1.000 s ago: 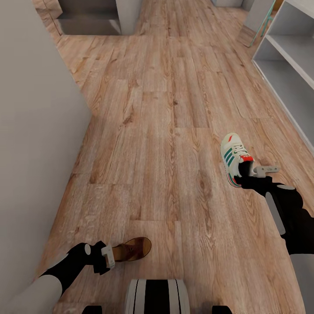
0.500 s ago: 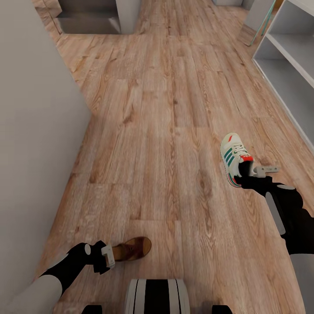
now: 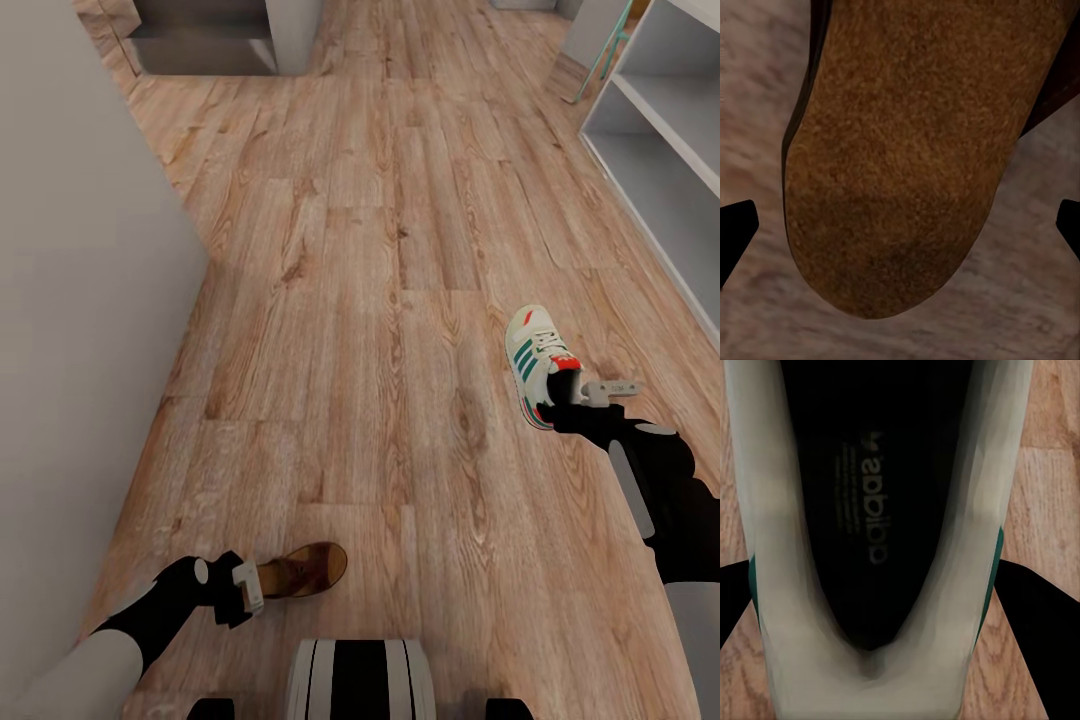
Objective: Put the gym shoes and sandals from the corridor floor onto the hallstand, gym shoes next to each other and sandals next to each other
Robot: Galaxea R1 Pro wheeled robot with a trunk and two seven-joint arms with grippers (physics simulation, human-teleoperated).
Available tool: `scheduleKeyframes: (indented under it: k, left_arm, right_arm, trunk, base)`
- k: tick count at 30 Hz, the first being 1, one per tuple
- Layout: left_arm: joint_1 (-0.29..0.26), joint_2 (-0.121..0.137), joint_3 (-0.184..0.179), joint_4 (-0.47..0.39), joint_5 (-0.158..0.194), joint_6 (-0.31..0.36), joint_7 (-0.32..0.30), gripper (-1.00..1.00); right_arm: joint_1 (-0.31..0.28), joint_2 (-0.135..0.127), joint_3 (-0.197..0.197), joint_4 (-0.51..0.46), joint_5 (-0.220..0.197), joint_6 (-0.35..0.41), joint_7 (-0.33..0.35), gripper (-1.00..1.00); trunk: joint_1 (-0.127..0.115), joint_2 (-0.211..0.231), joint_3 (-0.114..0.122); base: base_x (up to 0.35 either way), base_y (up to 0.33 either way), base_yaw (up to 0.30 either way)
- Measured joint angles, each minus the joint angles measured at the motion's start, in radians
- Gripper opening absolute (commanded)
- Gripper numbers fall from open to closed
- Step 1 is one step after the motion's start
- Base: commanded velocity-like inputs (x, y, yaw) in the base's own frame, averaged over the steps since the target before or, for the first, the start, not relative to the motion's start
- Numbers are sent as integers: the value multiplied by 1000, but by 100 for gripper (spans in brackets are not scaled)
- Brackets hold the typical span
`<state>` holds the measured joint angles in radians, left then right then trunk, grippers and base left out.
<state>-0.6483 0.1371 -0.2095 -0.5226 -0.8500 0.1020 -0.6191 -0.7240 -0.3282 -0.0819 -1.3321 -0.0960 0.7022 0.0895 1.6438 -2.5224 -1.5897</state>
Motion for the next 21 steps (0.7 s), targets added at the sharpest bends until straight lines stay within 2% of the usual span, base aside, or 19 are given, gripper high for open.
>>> scheduleKeyframes:
  k: [6,21]
  left_arm:
    - [1,0,0,1,0,0,1,100]
    - [1,0,0,1,0,0,5,100]
  right_arm:
    - [0,0,0,0,0,0,0,-100]
    - [0,0,0,0,0,0,0,-100]
  trunk:
    - [0,0,0]
    - [0,0,0]
  base:
    - [79,0,0]
    - [5,0,0]
